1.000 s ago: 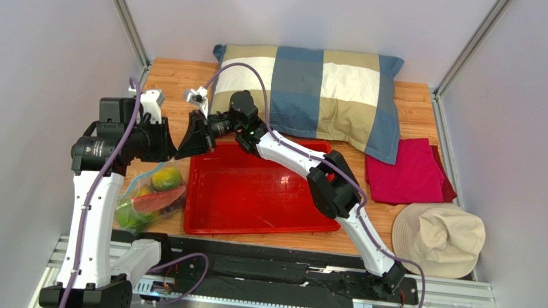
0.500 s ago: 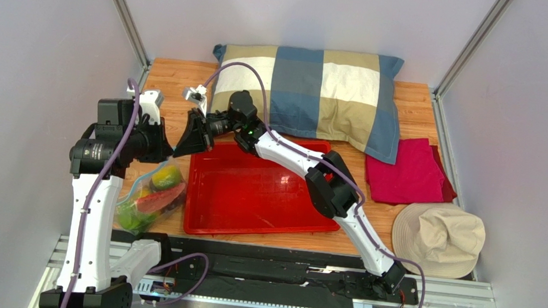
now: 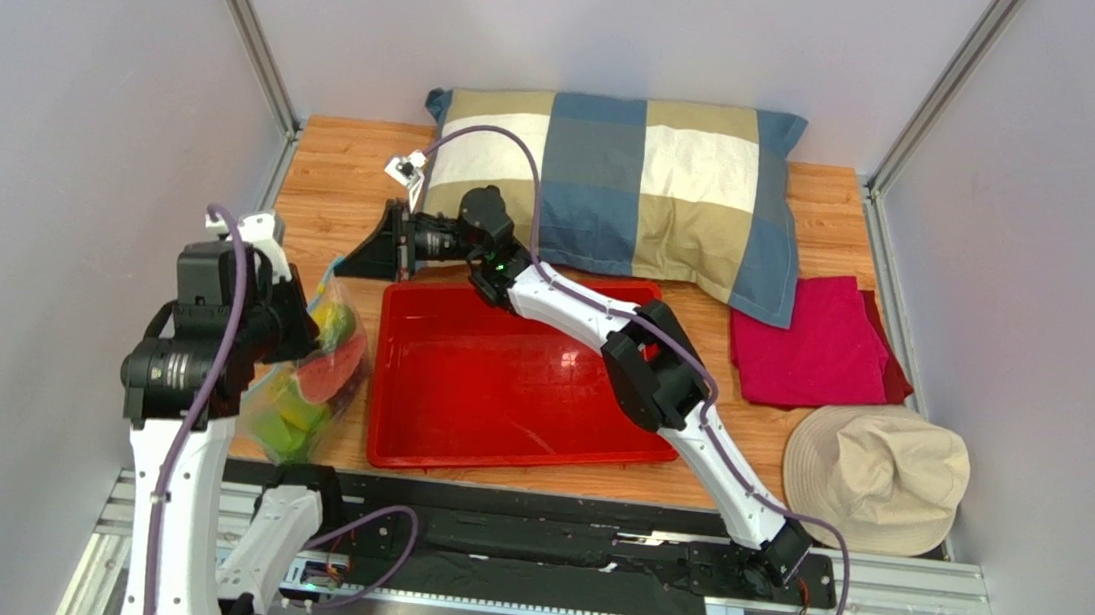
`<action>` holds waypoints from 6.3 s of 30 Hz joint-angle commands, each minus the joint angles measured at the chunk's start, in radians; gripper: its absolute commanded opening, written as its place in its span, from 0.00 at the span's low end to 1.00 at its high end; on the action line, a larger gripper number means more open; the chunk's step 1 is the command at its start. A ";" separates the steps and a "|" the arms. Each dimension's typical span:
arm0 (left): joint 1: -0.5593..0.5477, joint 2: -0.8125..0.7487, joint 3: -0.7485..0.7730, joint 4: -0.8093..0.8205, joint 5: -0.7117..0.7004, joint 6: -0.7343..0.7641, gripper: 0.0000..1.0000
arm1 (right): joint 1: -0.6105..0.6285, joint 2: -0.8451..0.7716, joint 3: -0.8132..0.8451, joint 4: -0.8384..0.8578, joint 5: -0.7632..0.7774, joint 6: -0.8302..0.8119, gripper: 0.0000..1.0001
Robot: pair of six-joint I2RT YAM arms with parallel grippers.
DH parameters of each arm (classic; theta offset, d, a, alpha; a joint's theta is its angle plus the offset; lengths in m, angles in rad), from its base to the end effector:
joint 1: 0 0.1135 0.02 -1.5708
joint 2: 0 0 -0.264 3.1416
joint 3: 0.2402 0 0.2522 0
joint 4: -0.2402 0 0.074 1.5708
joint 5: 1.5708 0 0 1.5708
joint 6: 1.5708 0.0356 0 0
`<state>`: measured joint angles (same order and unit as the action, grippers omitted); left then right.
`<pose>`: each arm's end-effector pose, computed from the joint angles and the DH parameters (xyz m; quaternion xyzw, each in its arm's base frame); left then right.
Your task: Open the zip-top bag and remove the fake food
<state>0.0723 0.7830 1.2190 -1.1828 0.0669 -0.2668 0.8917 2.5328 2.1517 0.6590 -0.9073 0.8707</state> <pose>0.1098 0.0056 0.3832 -0.1413 0.9049 -0.0694 0.3954 0.3415 0.4678 0.2554 -0.3555 0.5377 0.7215 0.2528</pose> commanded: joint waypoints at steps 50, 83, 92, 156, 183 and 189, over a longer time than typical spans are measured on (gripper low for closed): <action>0.001 0.231 0.088 0.061 0.251 0.281 0.42 | -0.062 0.093 0.135 0.343 -0.263 0.180 0.00; 0.001 -0.036 0.007 -0.148 0.024 -0.023 0.00 | -0.105 0.110 0.069 0.260 0.108 0.169 0.00; 0.001 -0.163 0.031 -0.317 0.082 -0.113 0.00 | -0.102 0.159 0.108 0.214 0.225 0.159 0.00; 0.003 -0.367 -0.210 -0.162 0.277 -0.302 0.00 | 0.090 -0.328 0.028 -1.250 0.360 -0.243 0.38; 0.001 -0.007 -0.157 0.095 0.174 -0.321 0.43 | 0.089 -0.378 -0.041 -1.098 0.223 -0.118 0.00; 0.003 0.048 -0.176 0.089 0.149 -0.293 0.32 | 0.089 -0.382 -0.039 -1.098 0.219 -0.108 0.00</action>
<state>0.0727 0.7971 1.0458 -1.1263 0.2237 -0.6022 0.9802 2.2105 2.1075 -0.4942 -0.6559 0.7395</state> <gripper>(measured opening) 0.361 0.011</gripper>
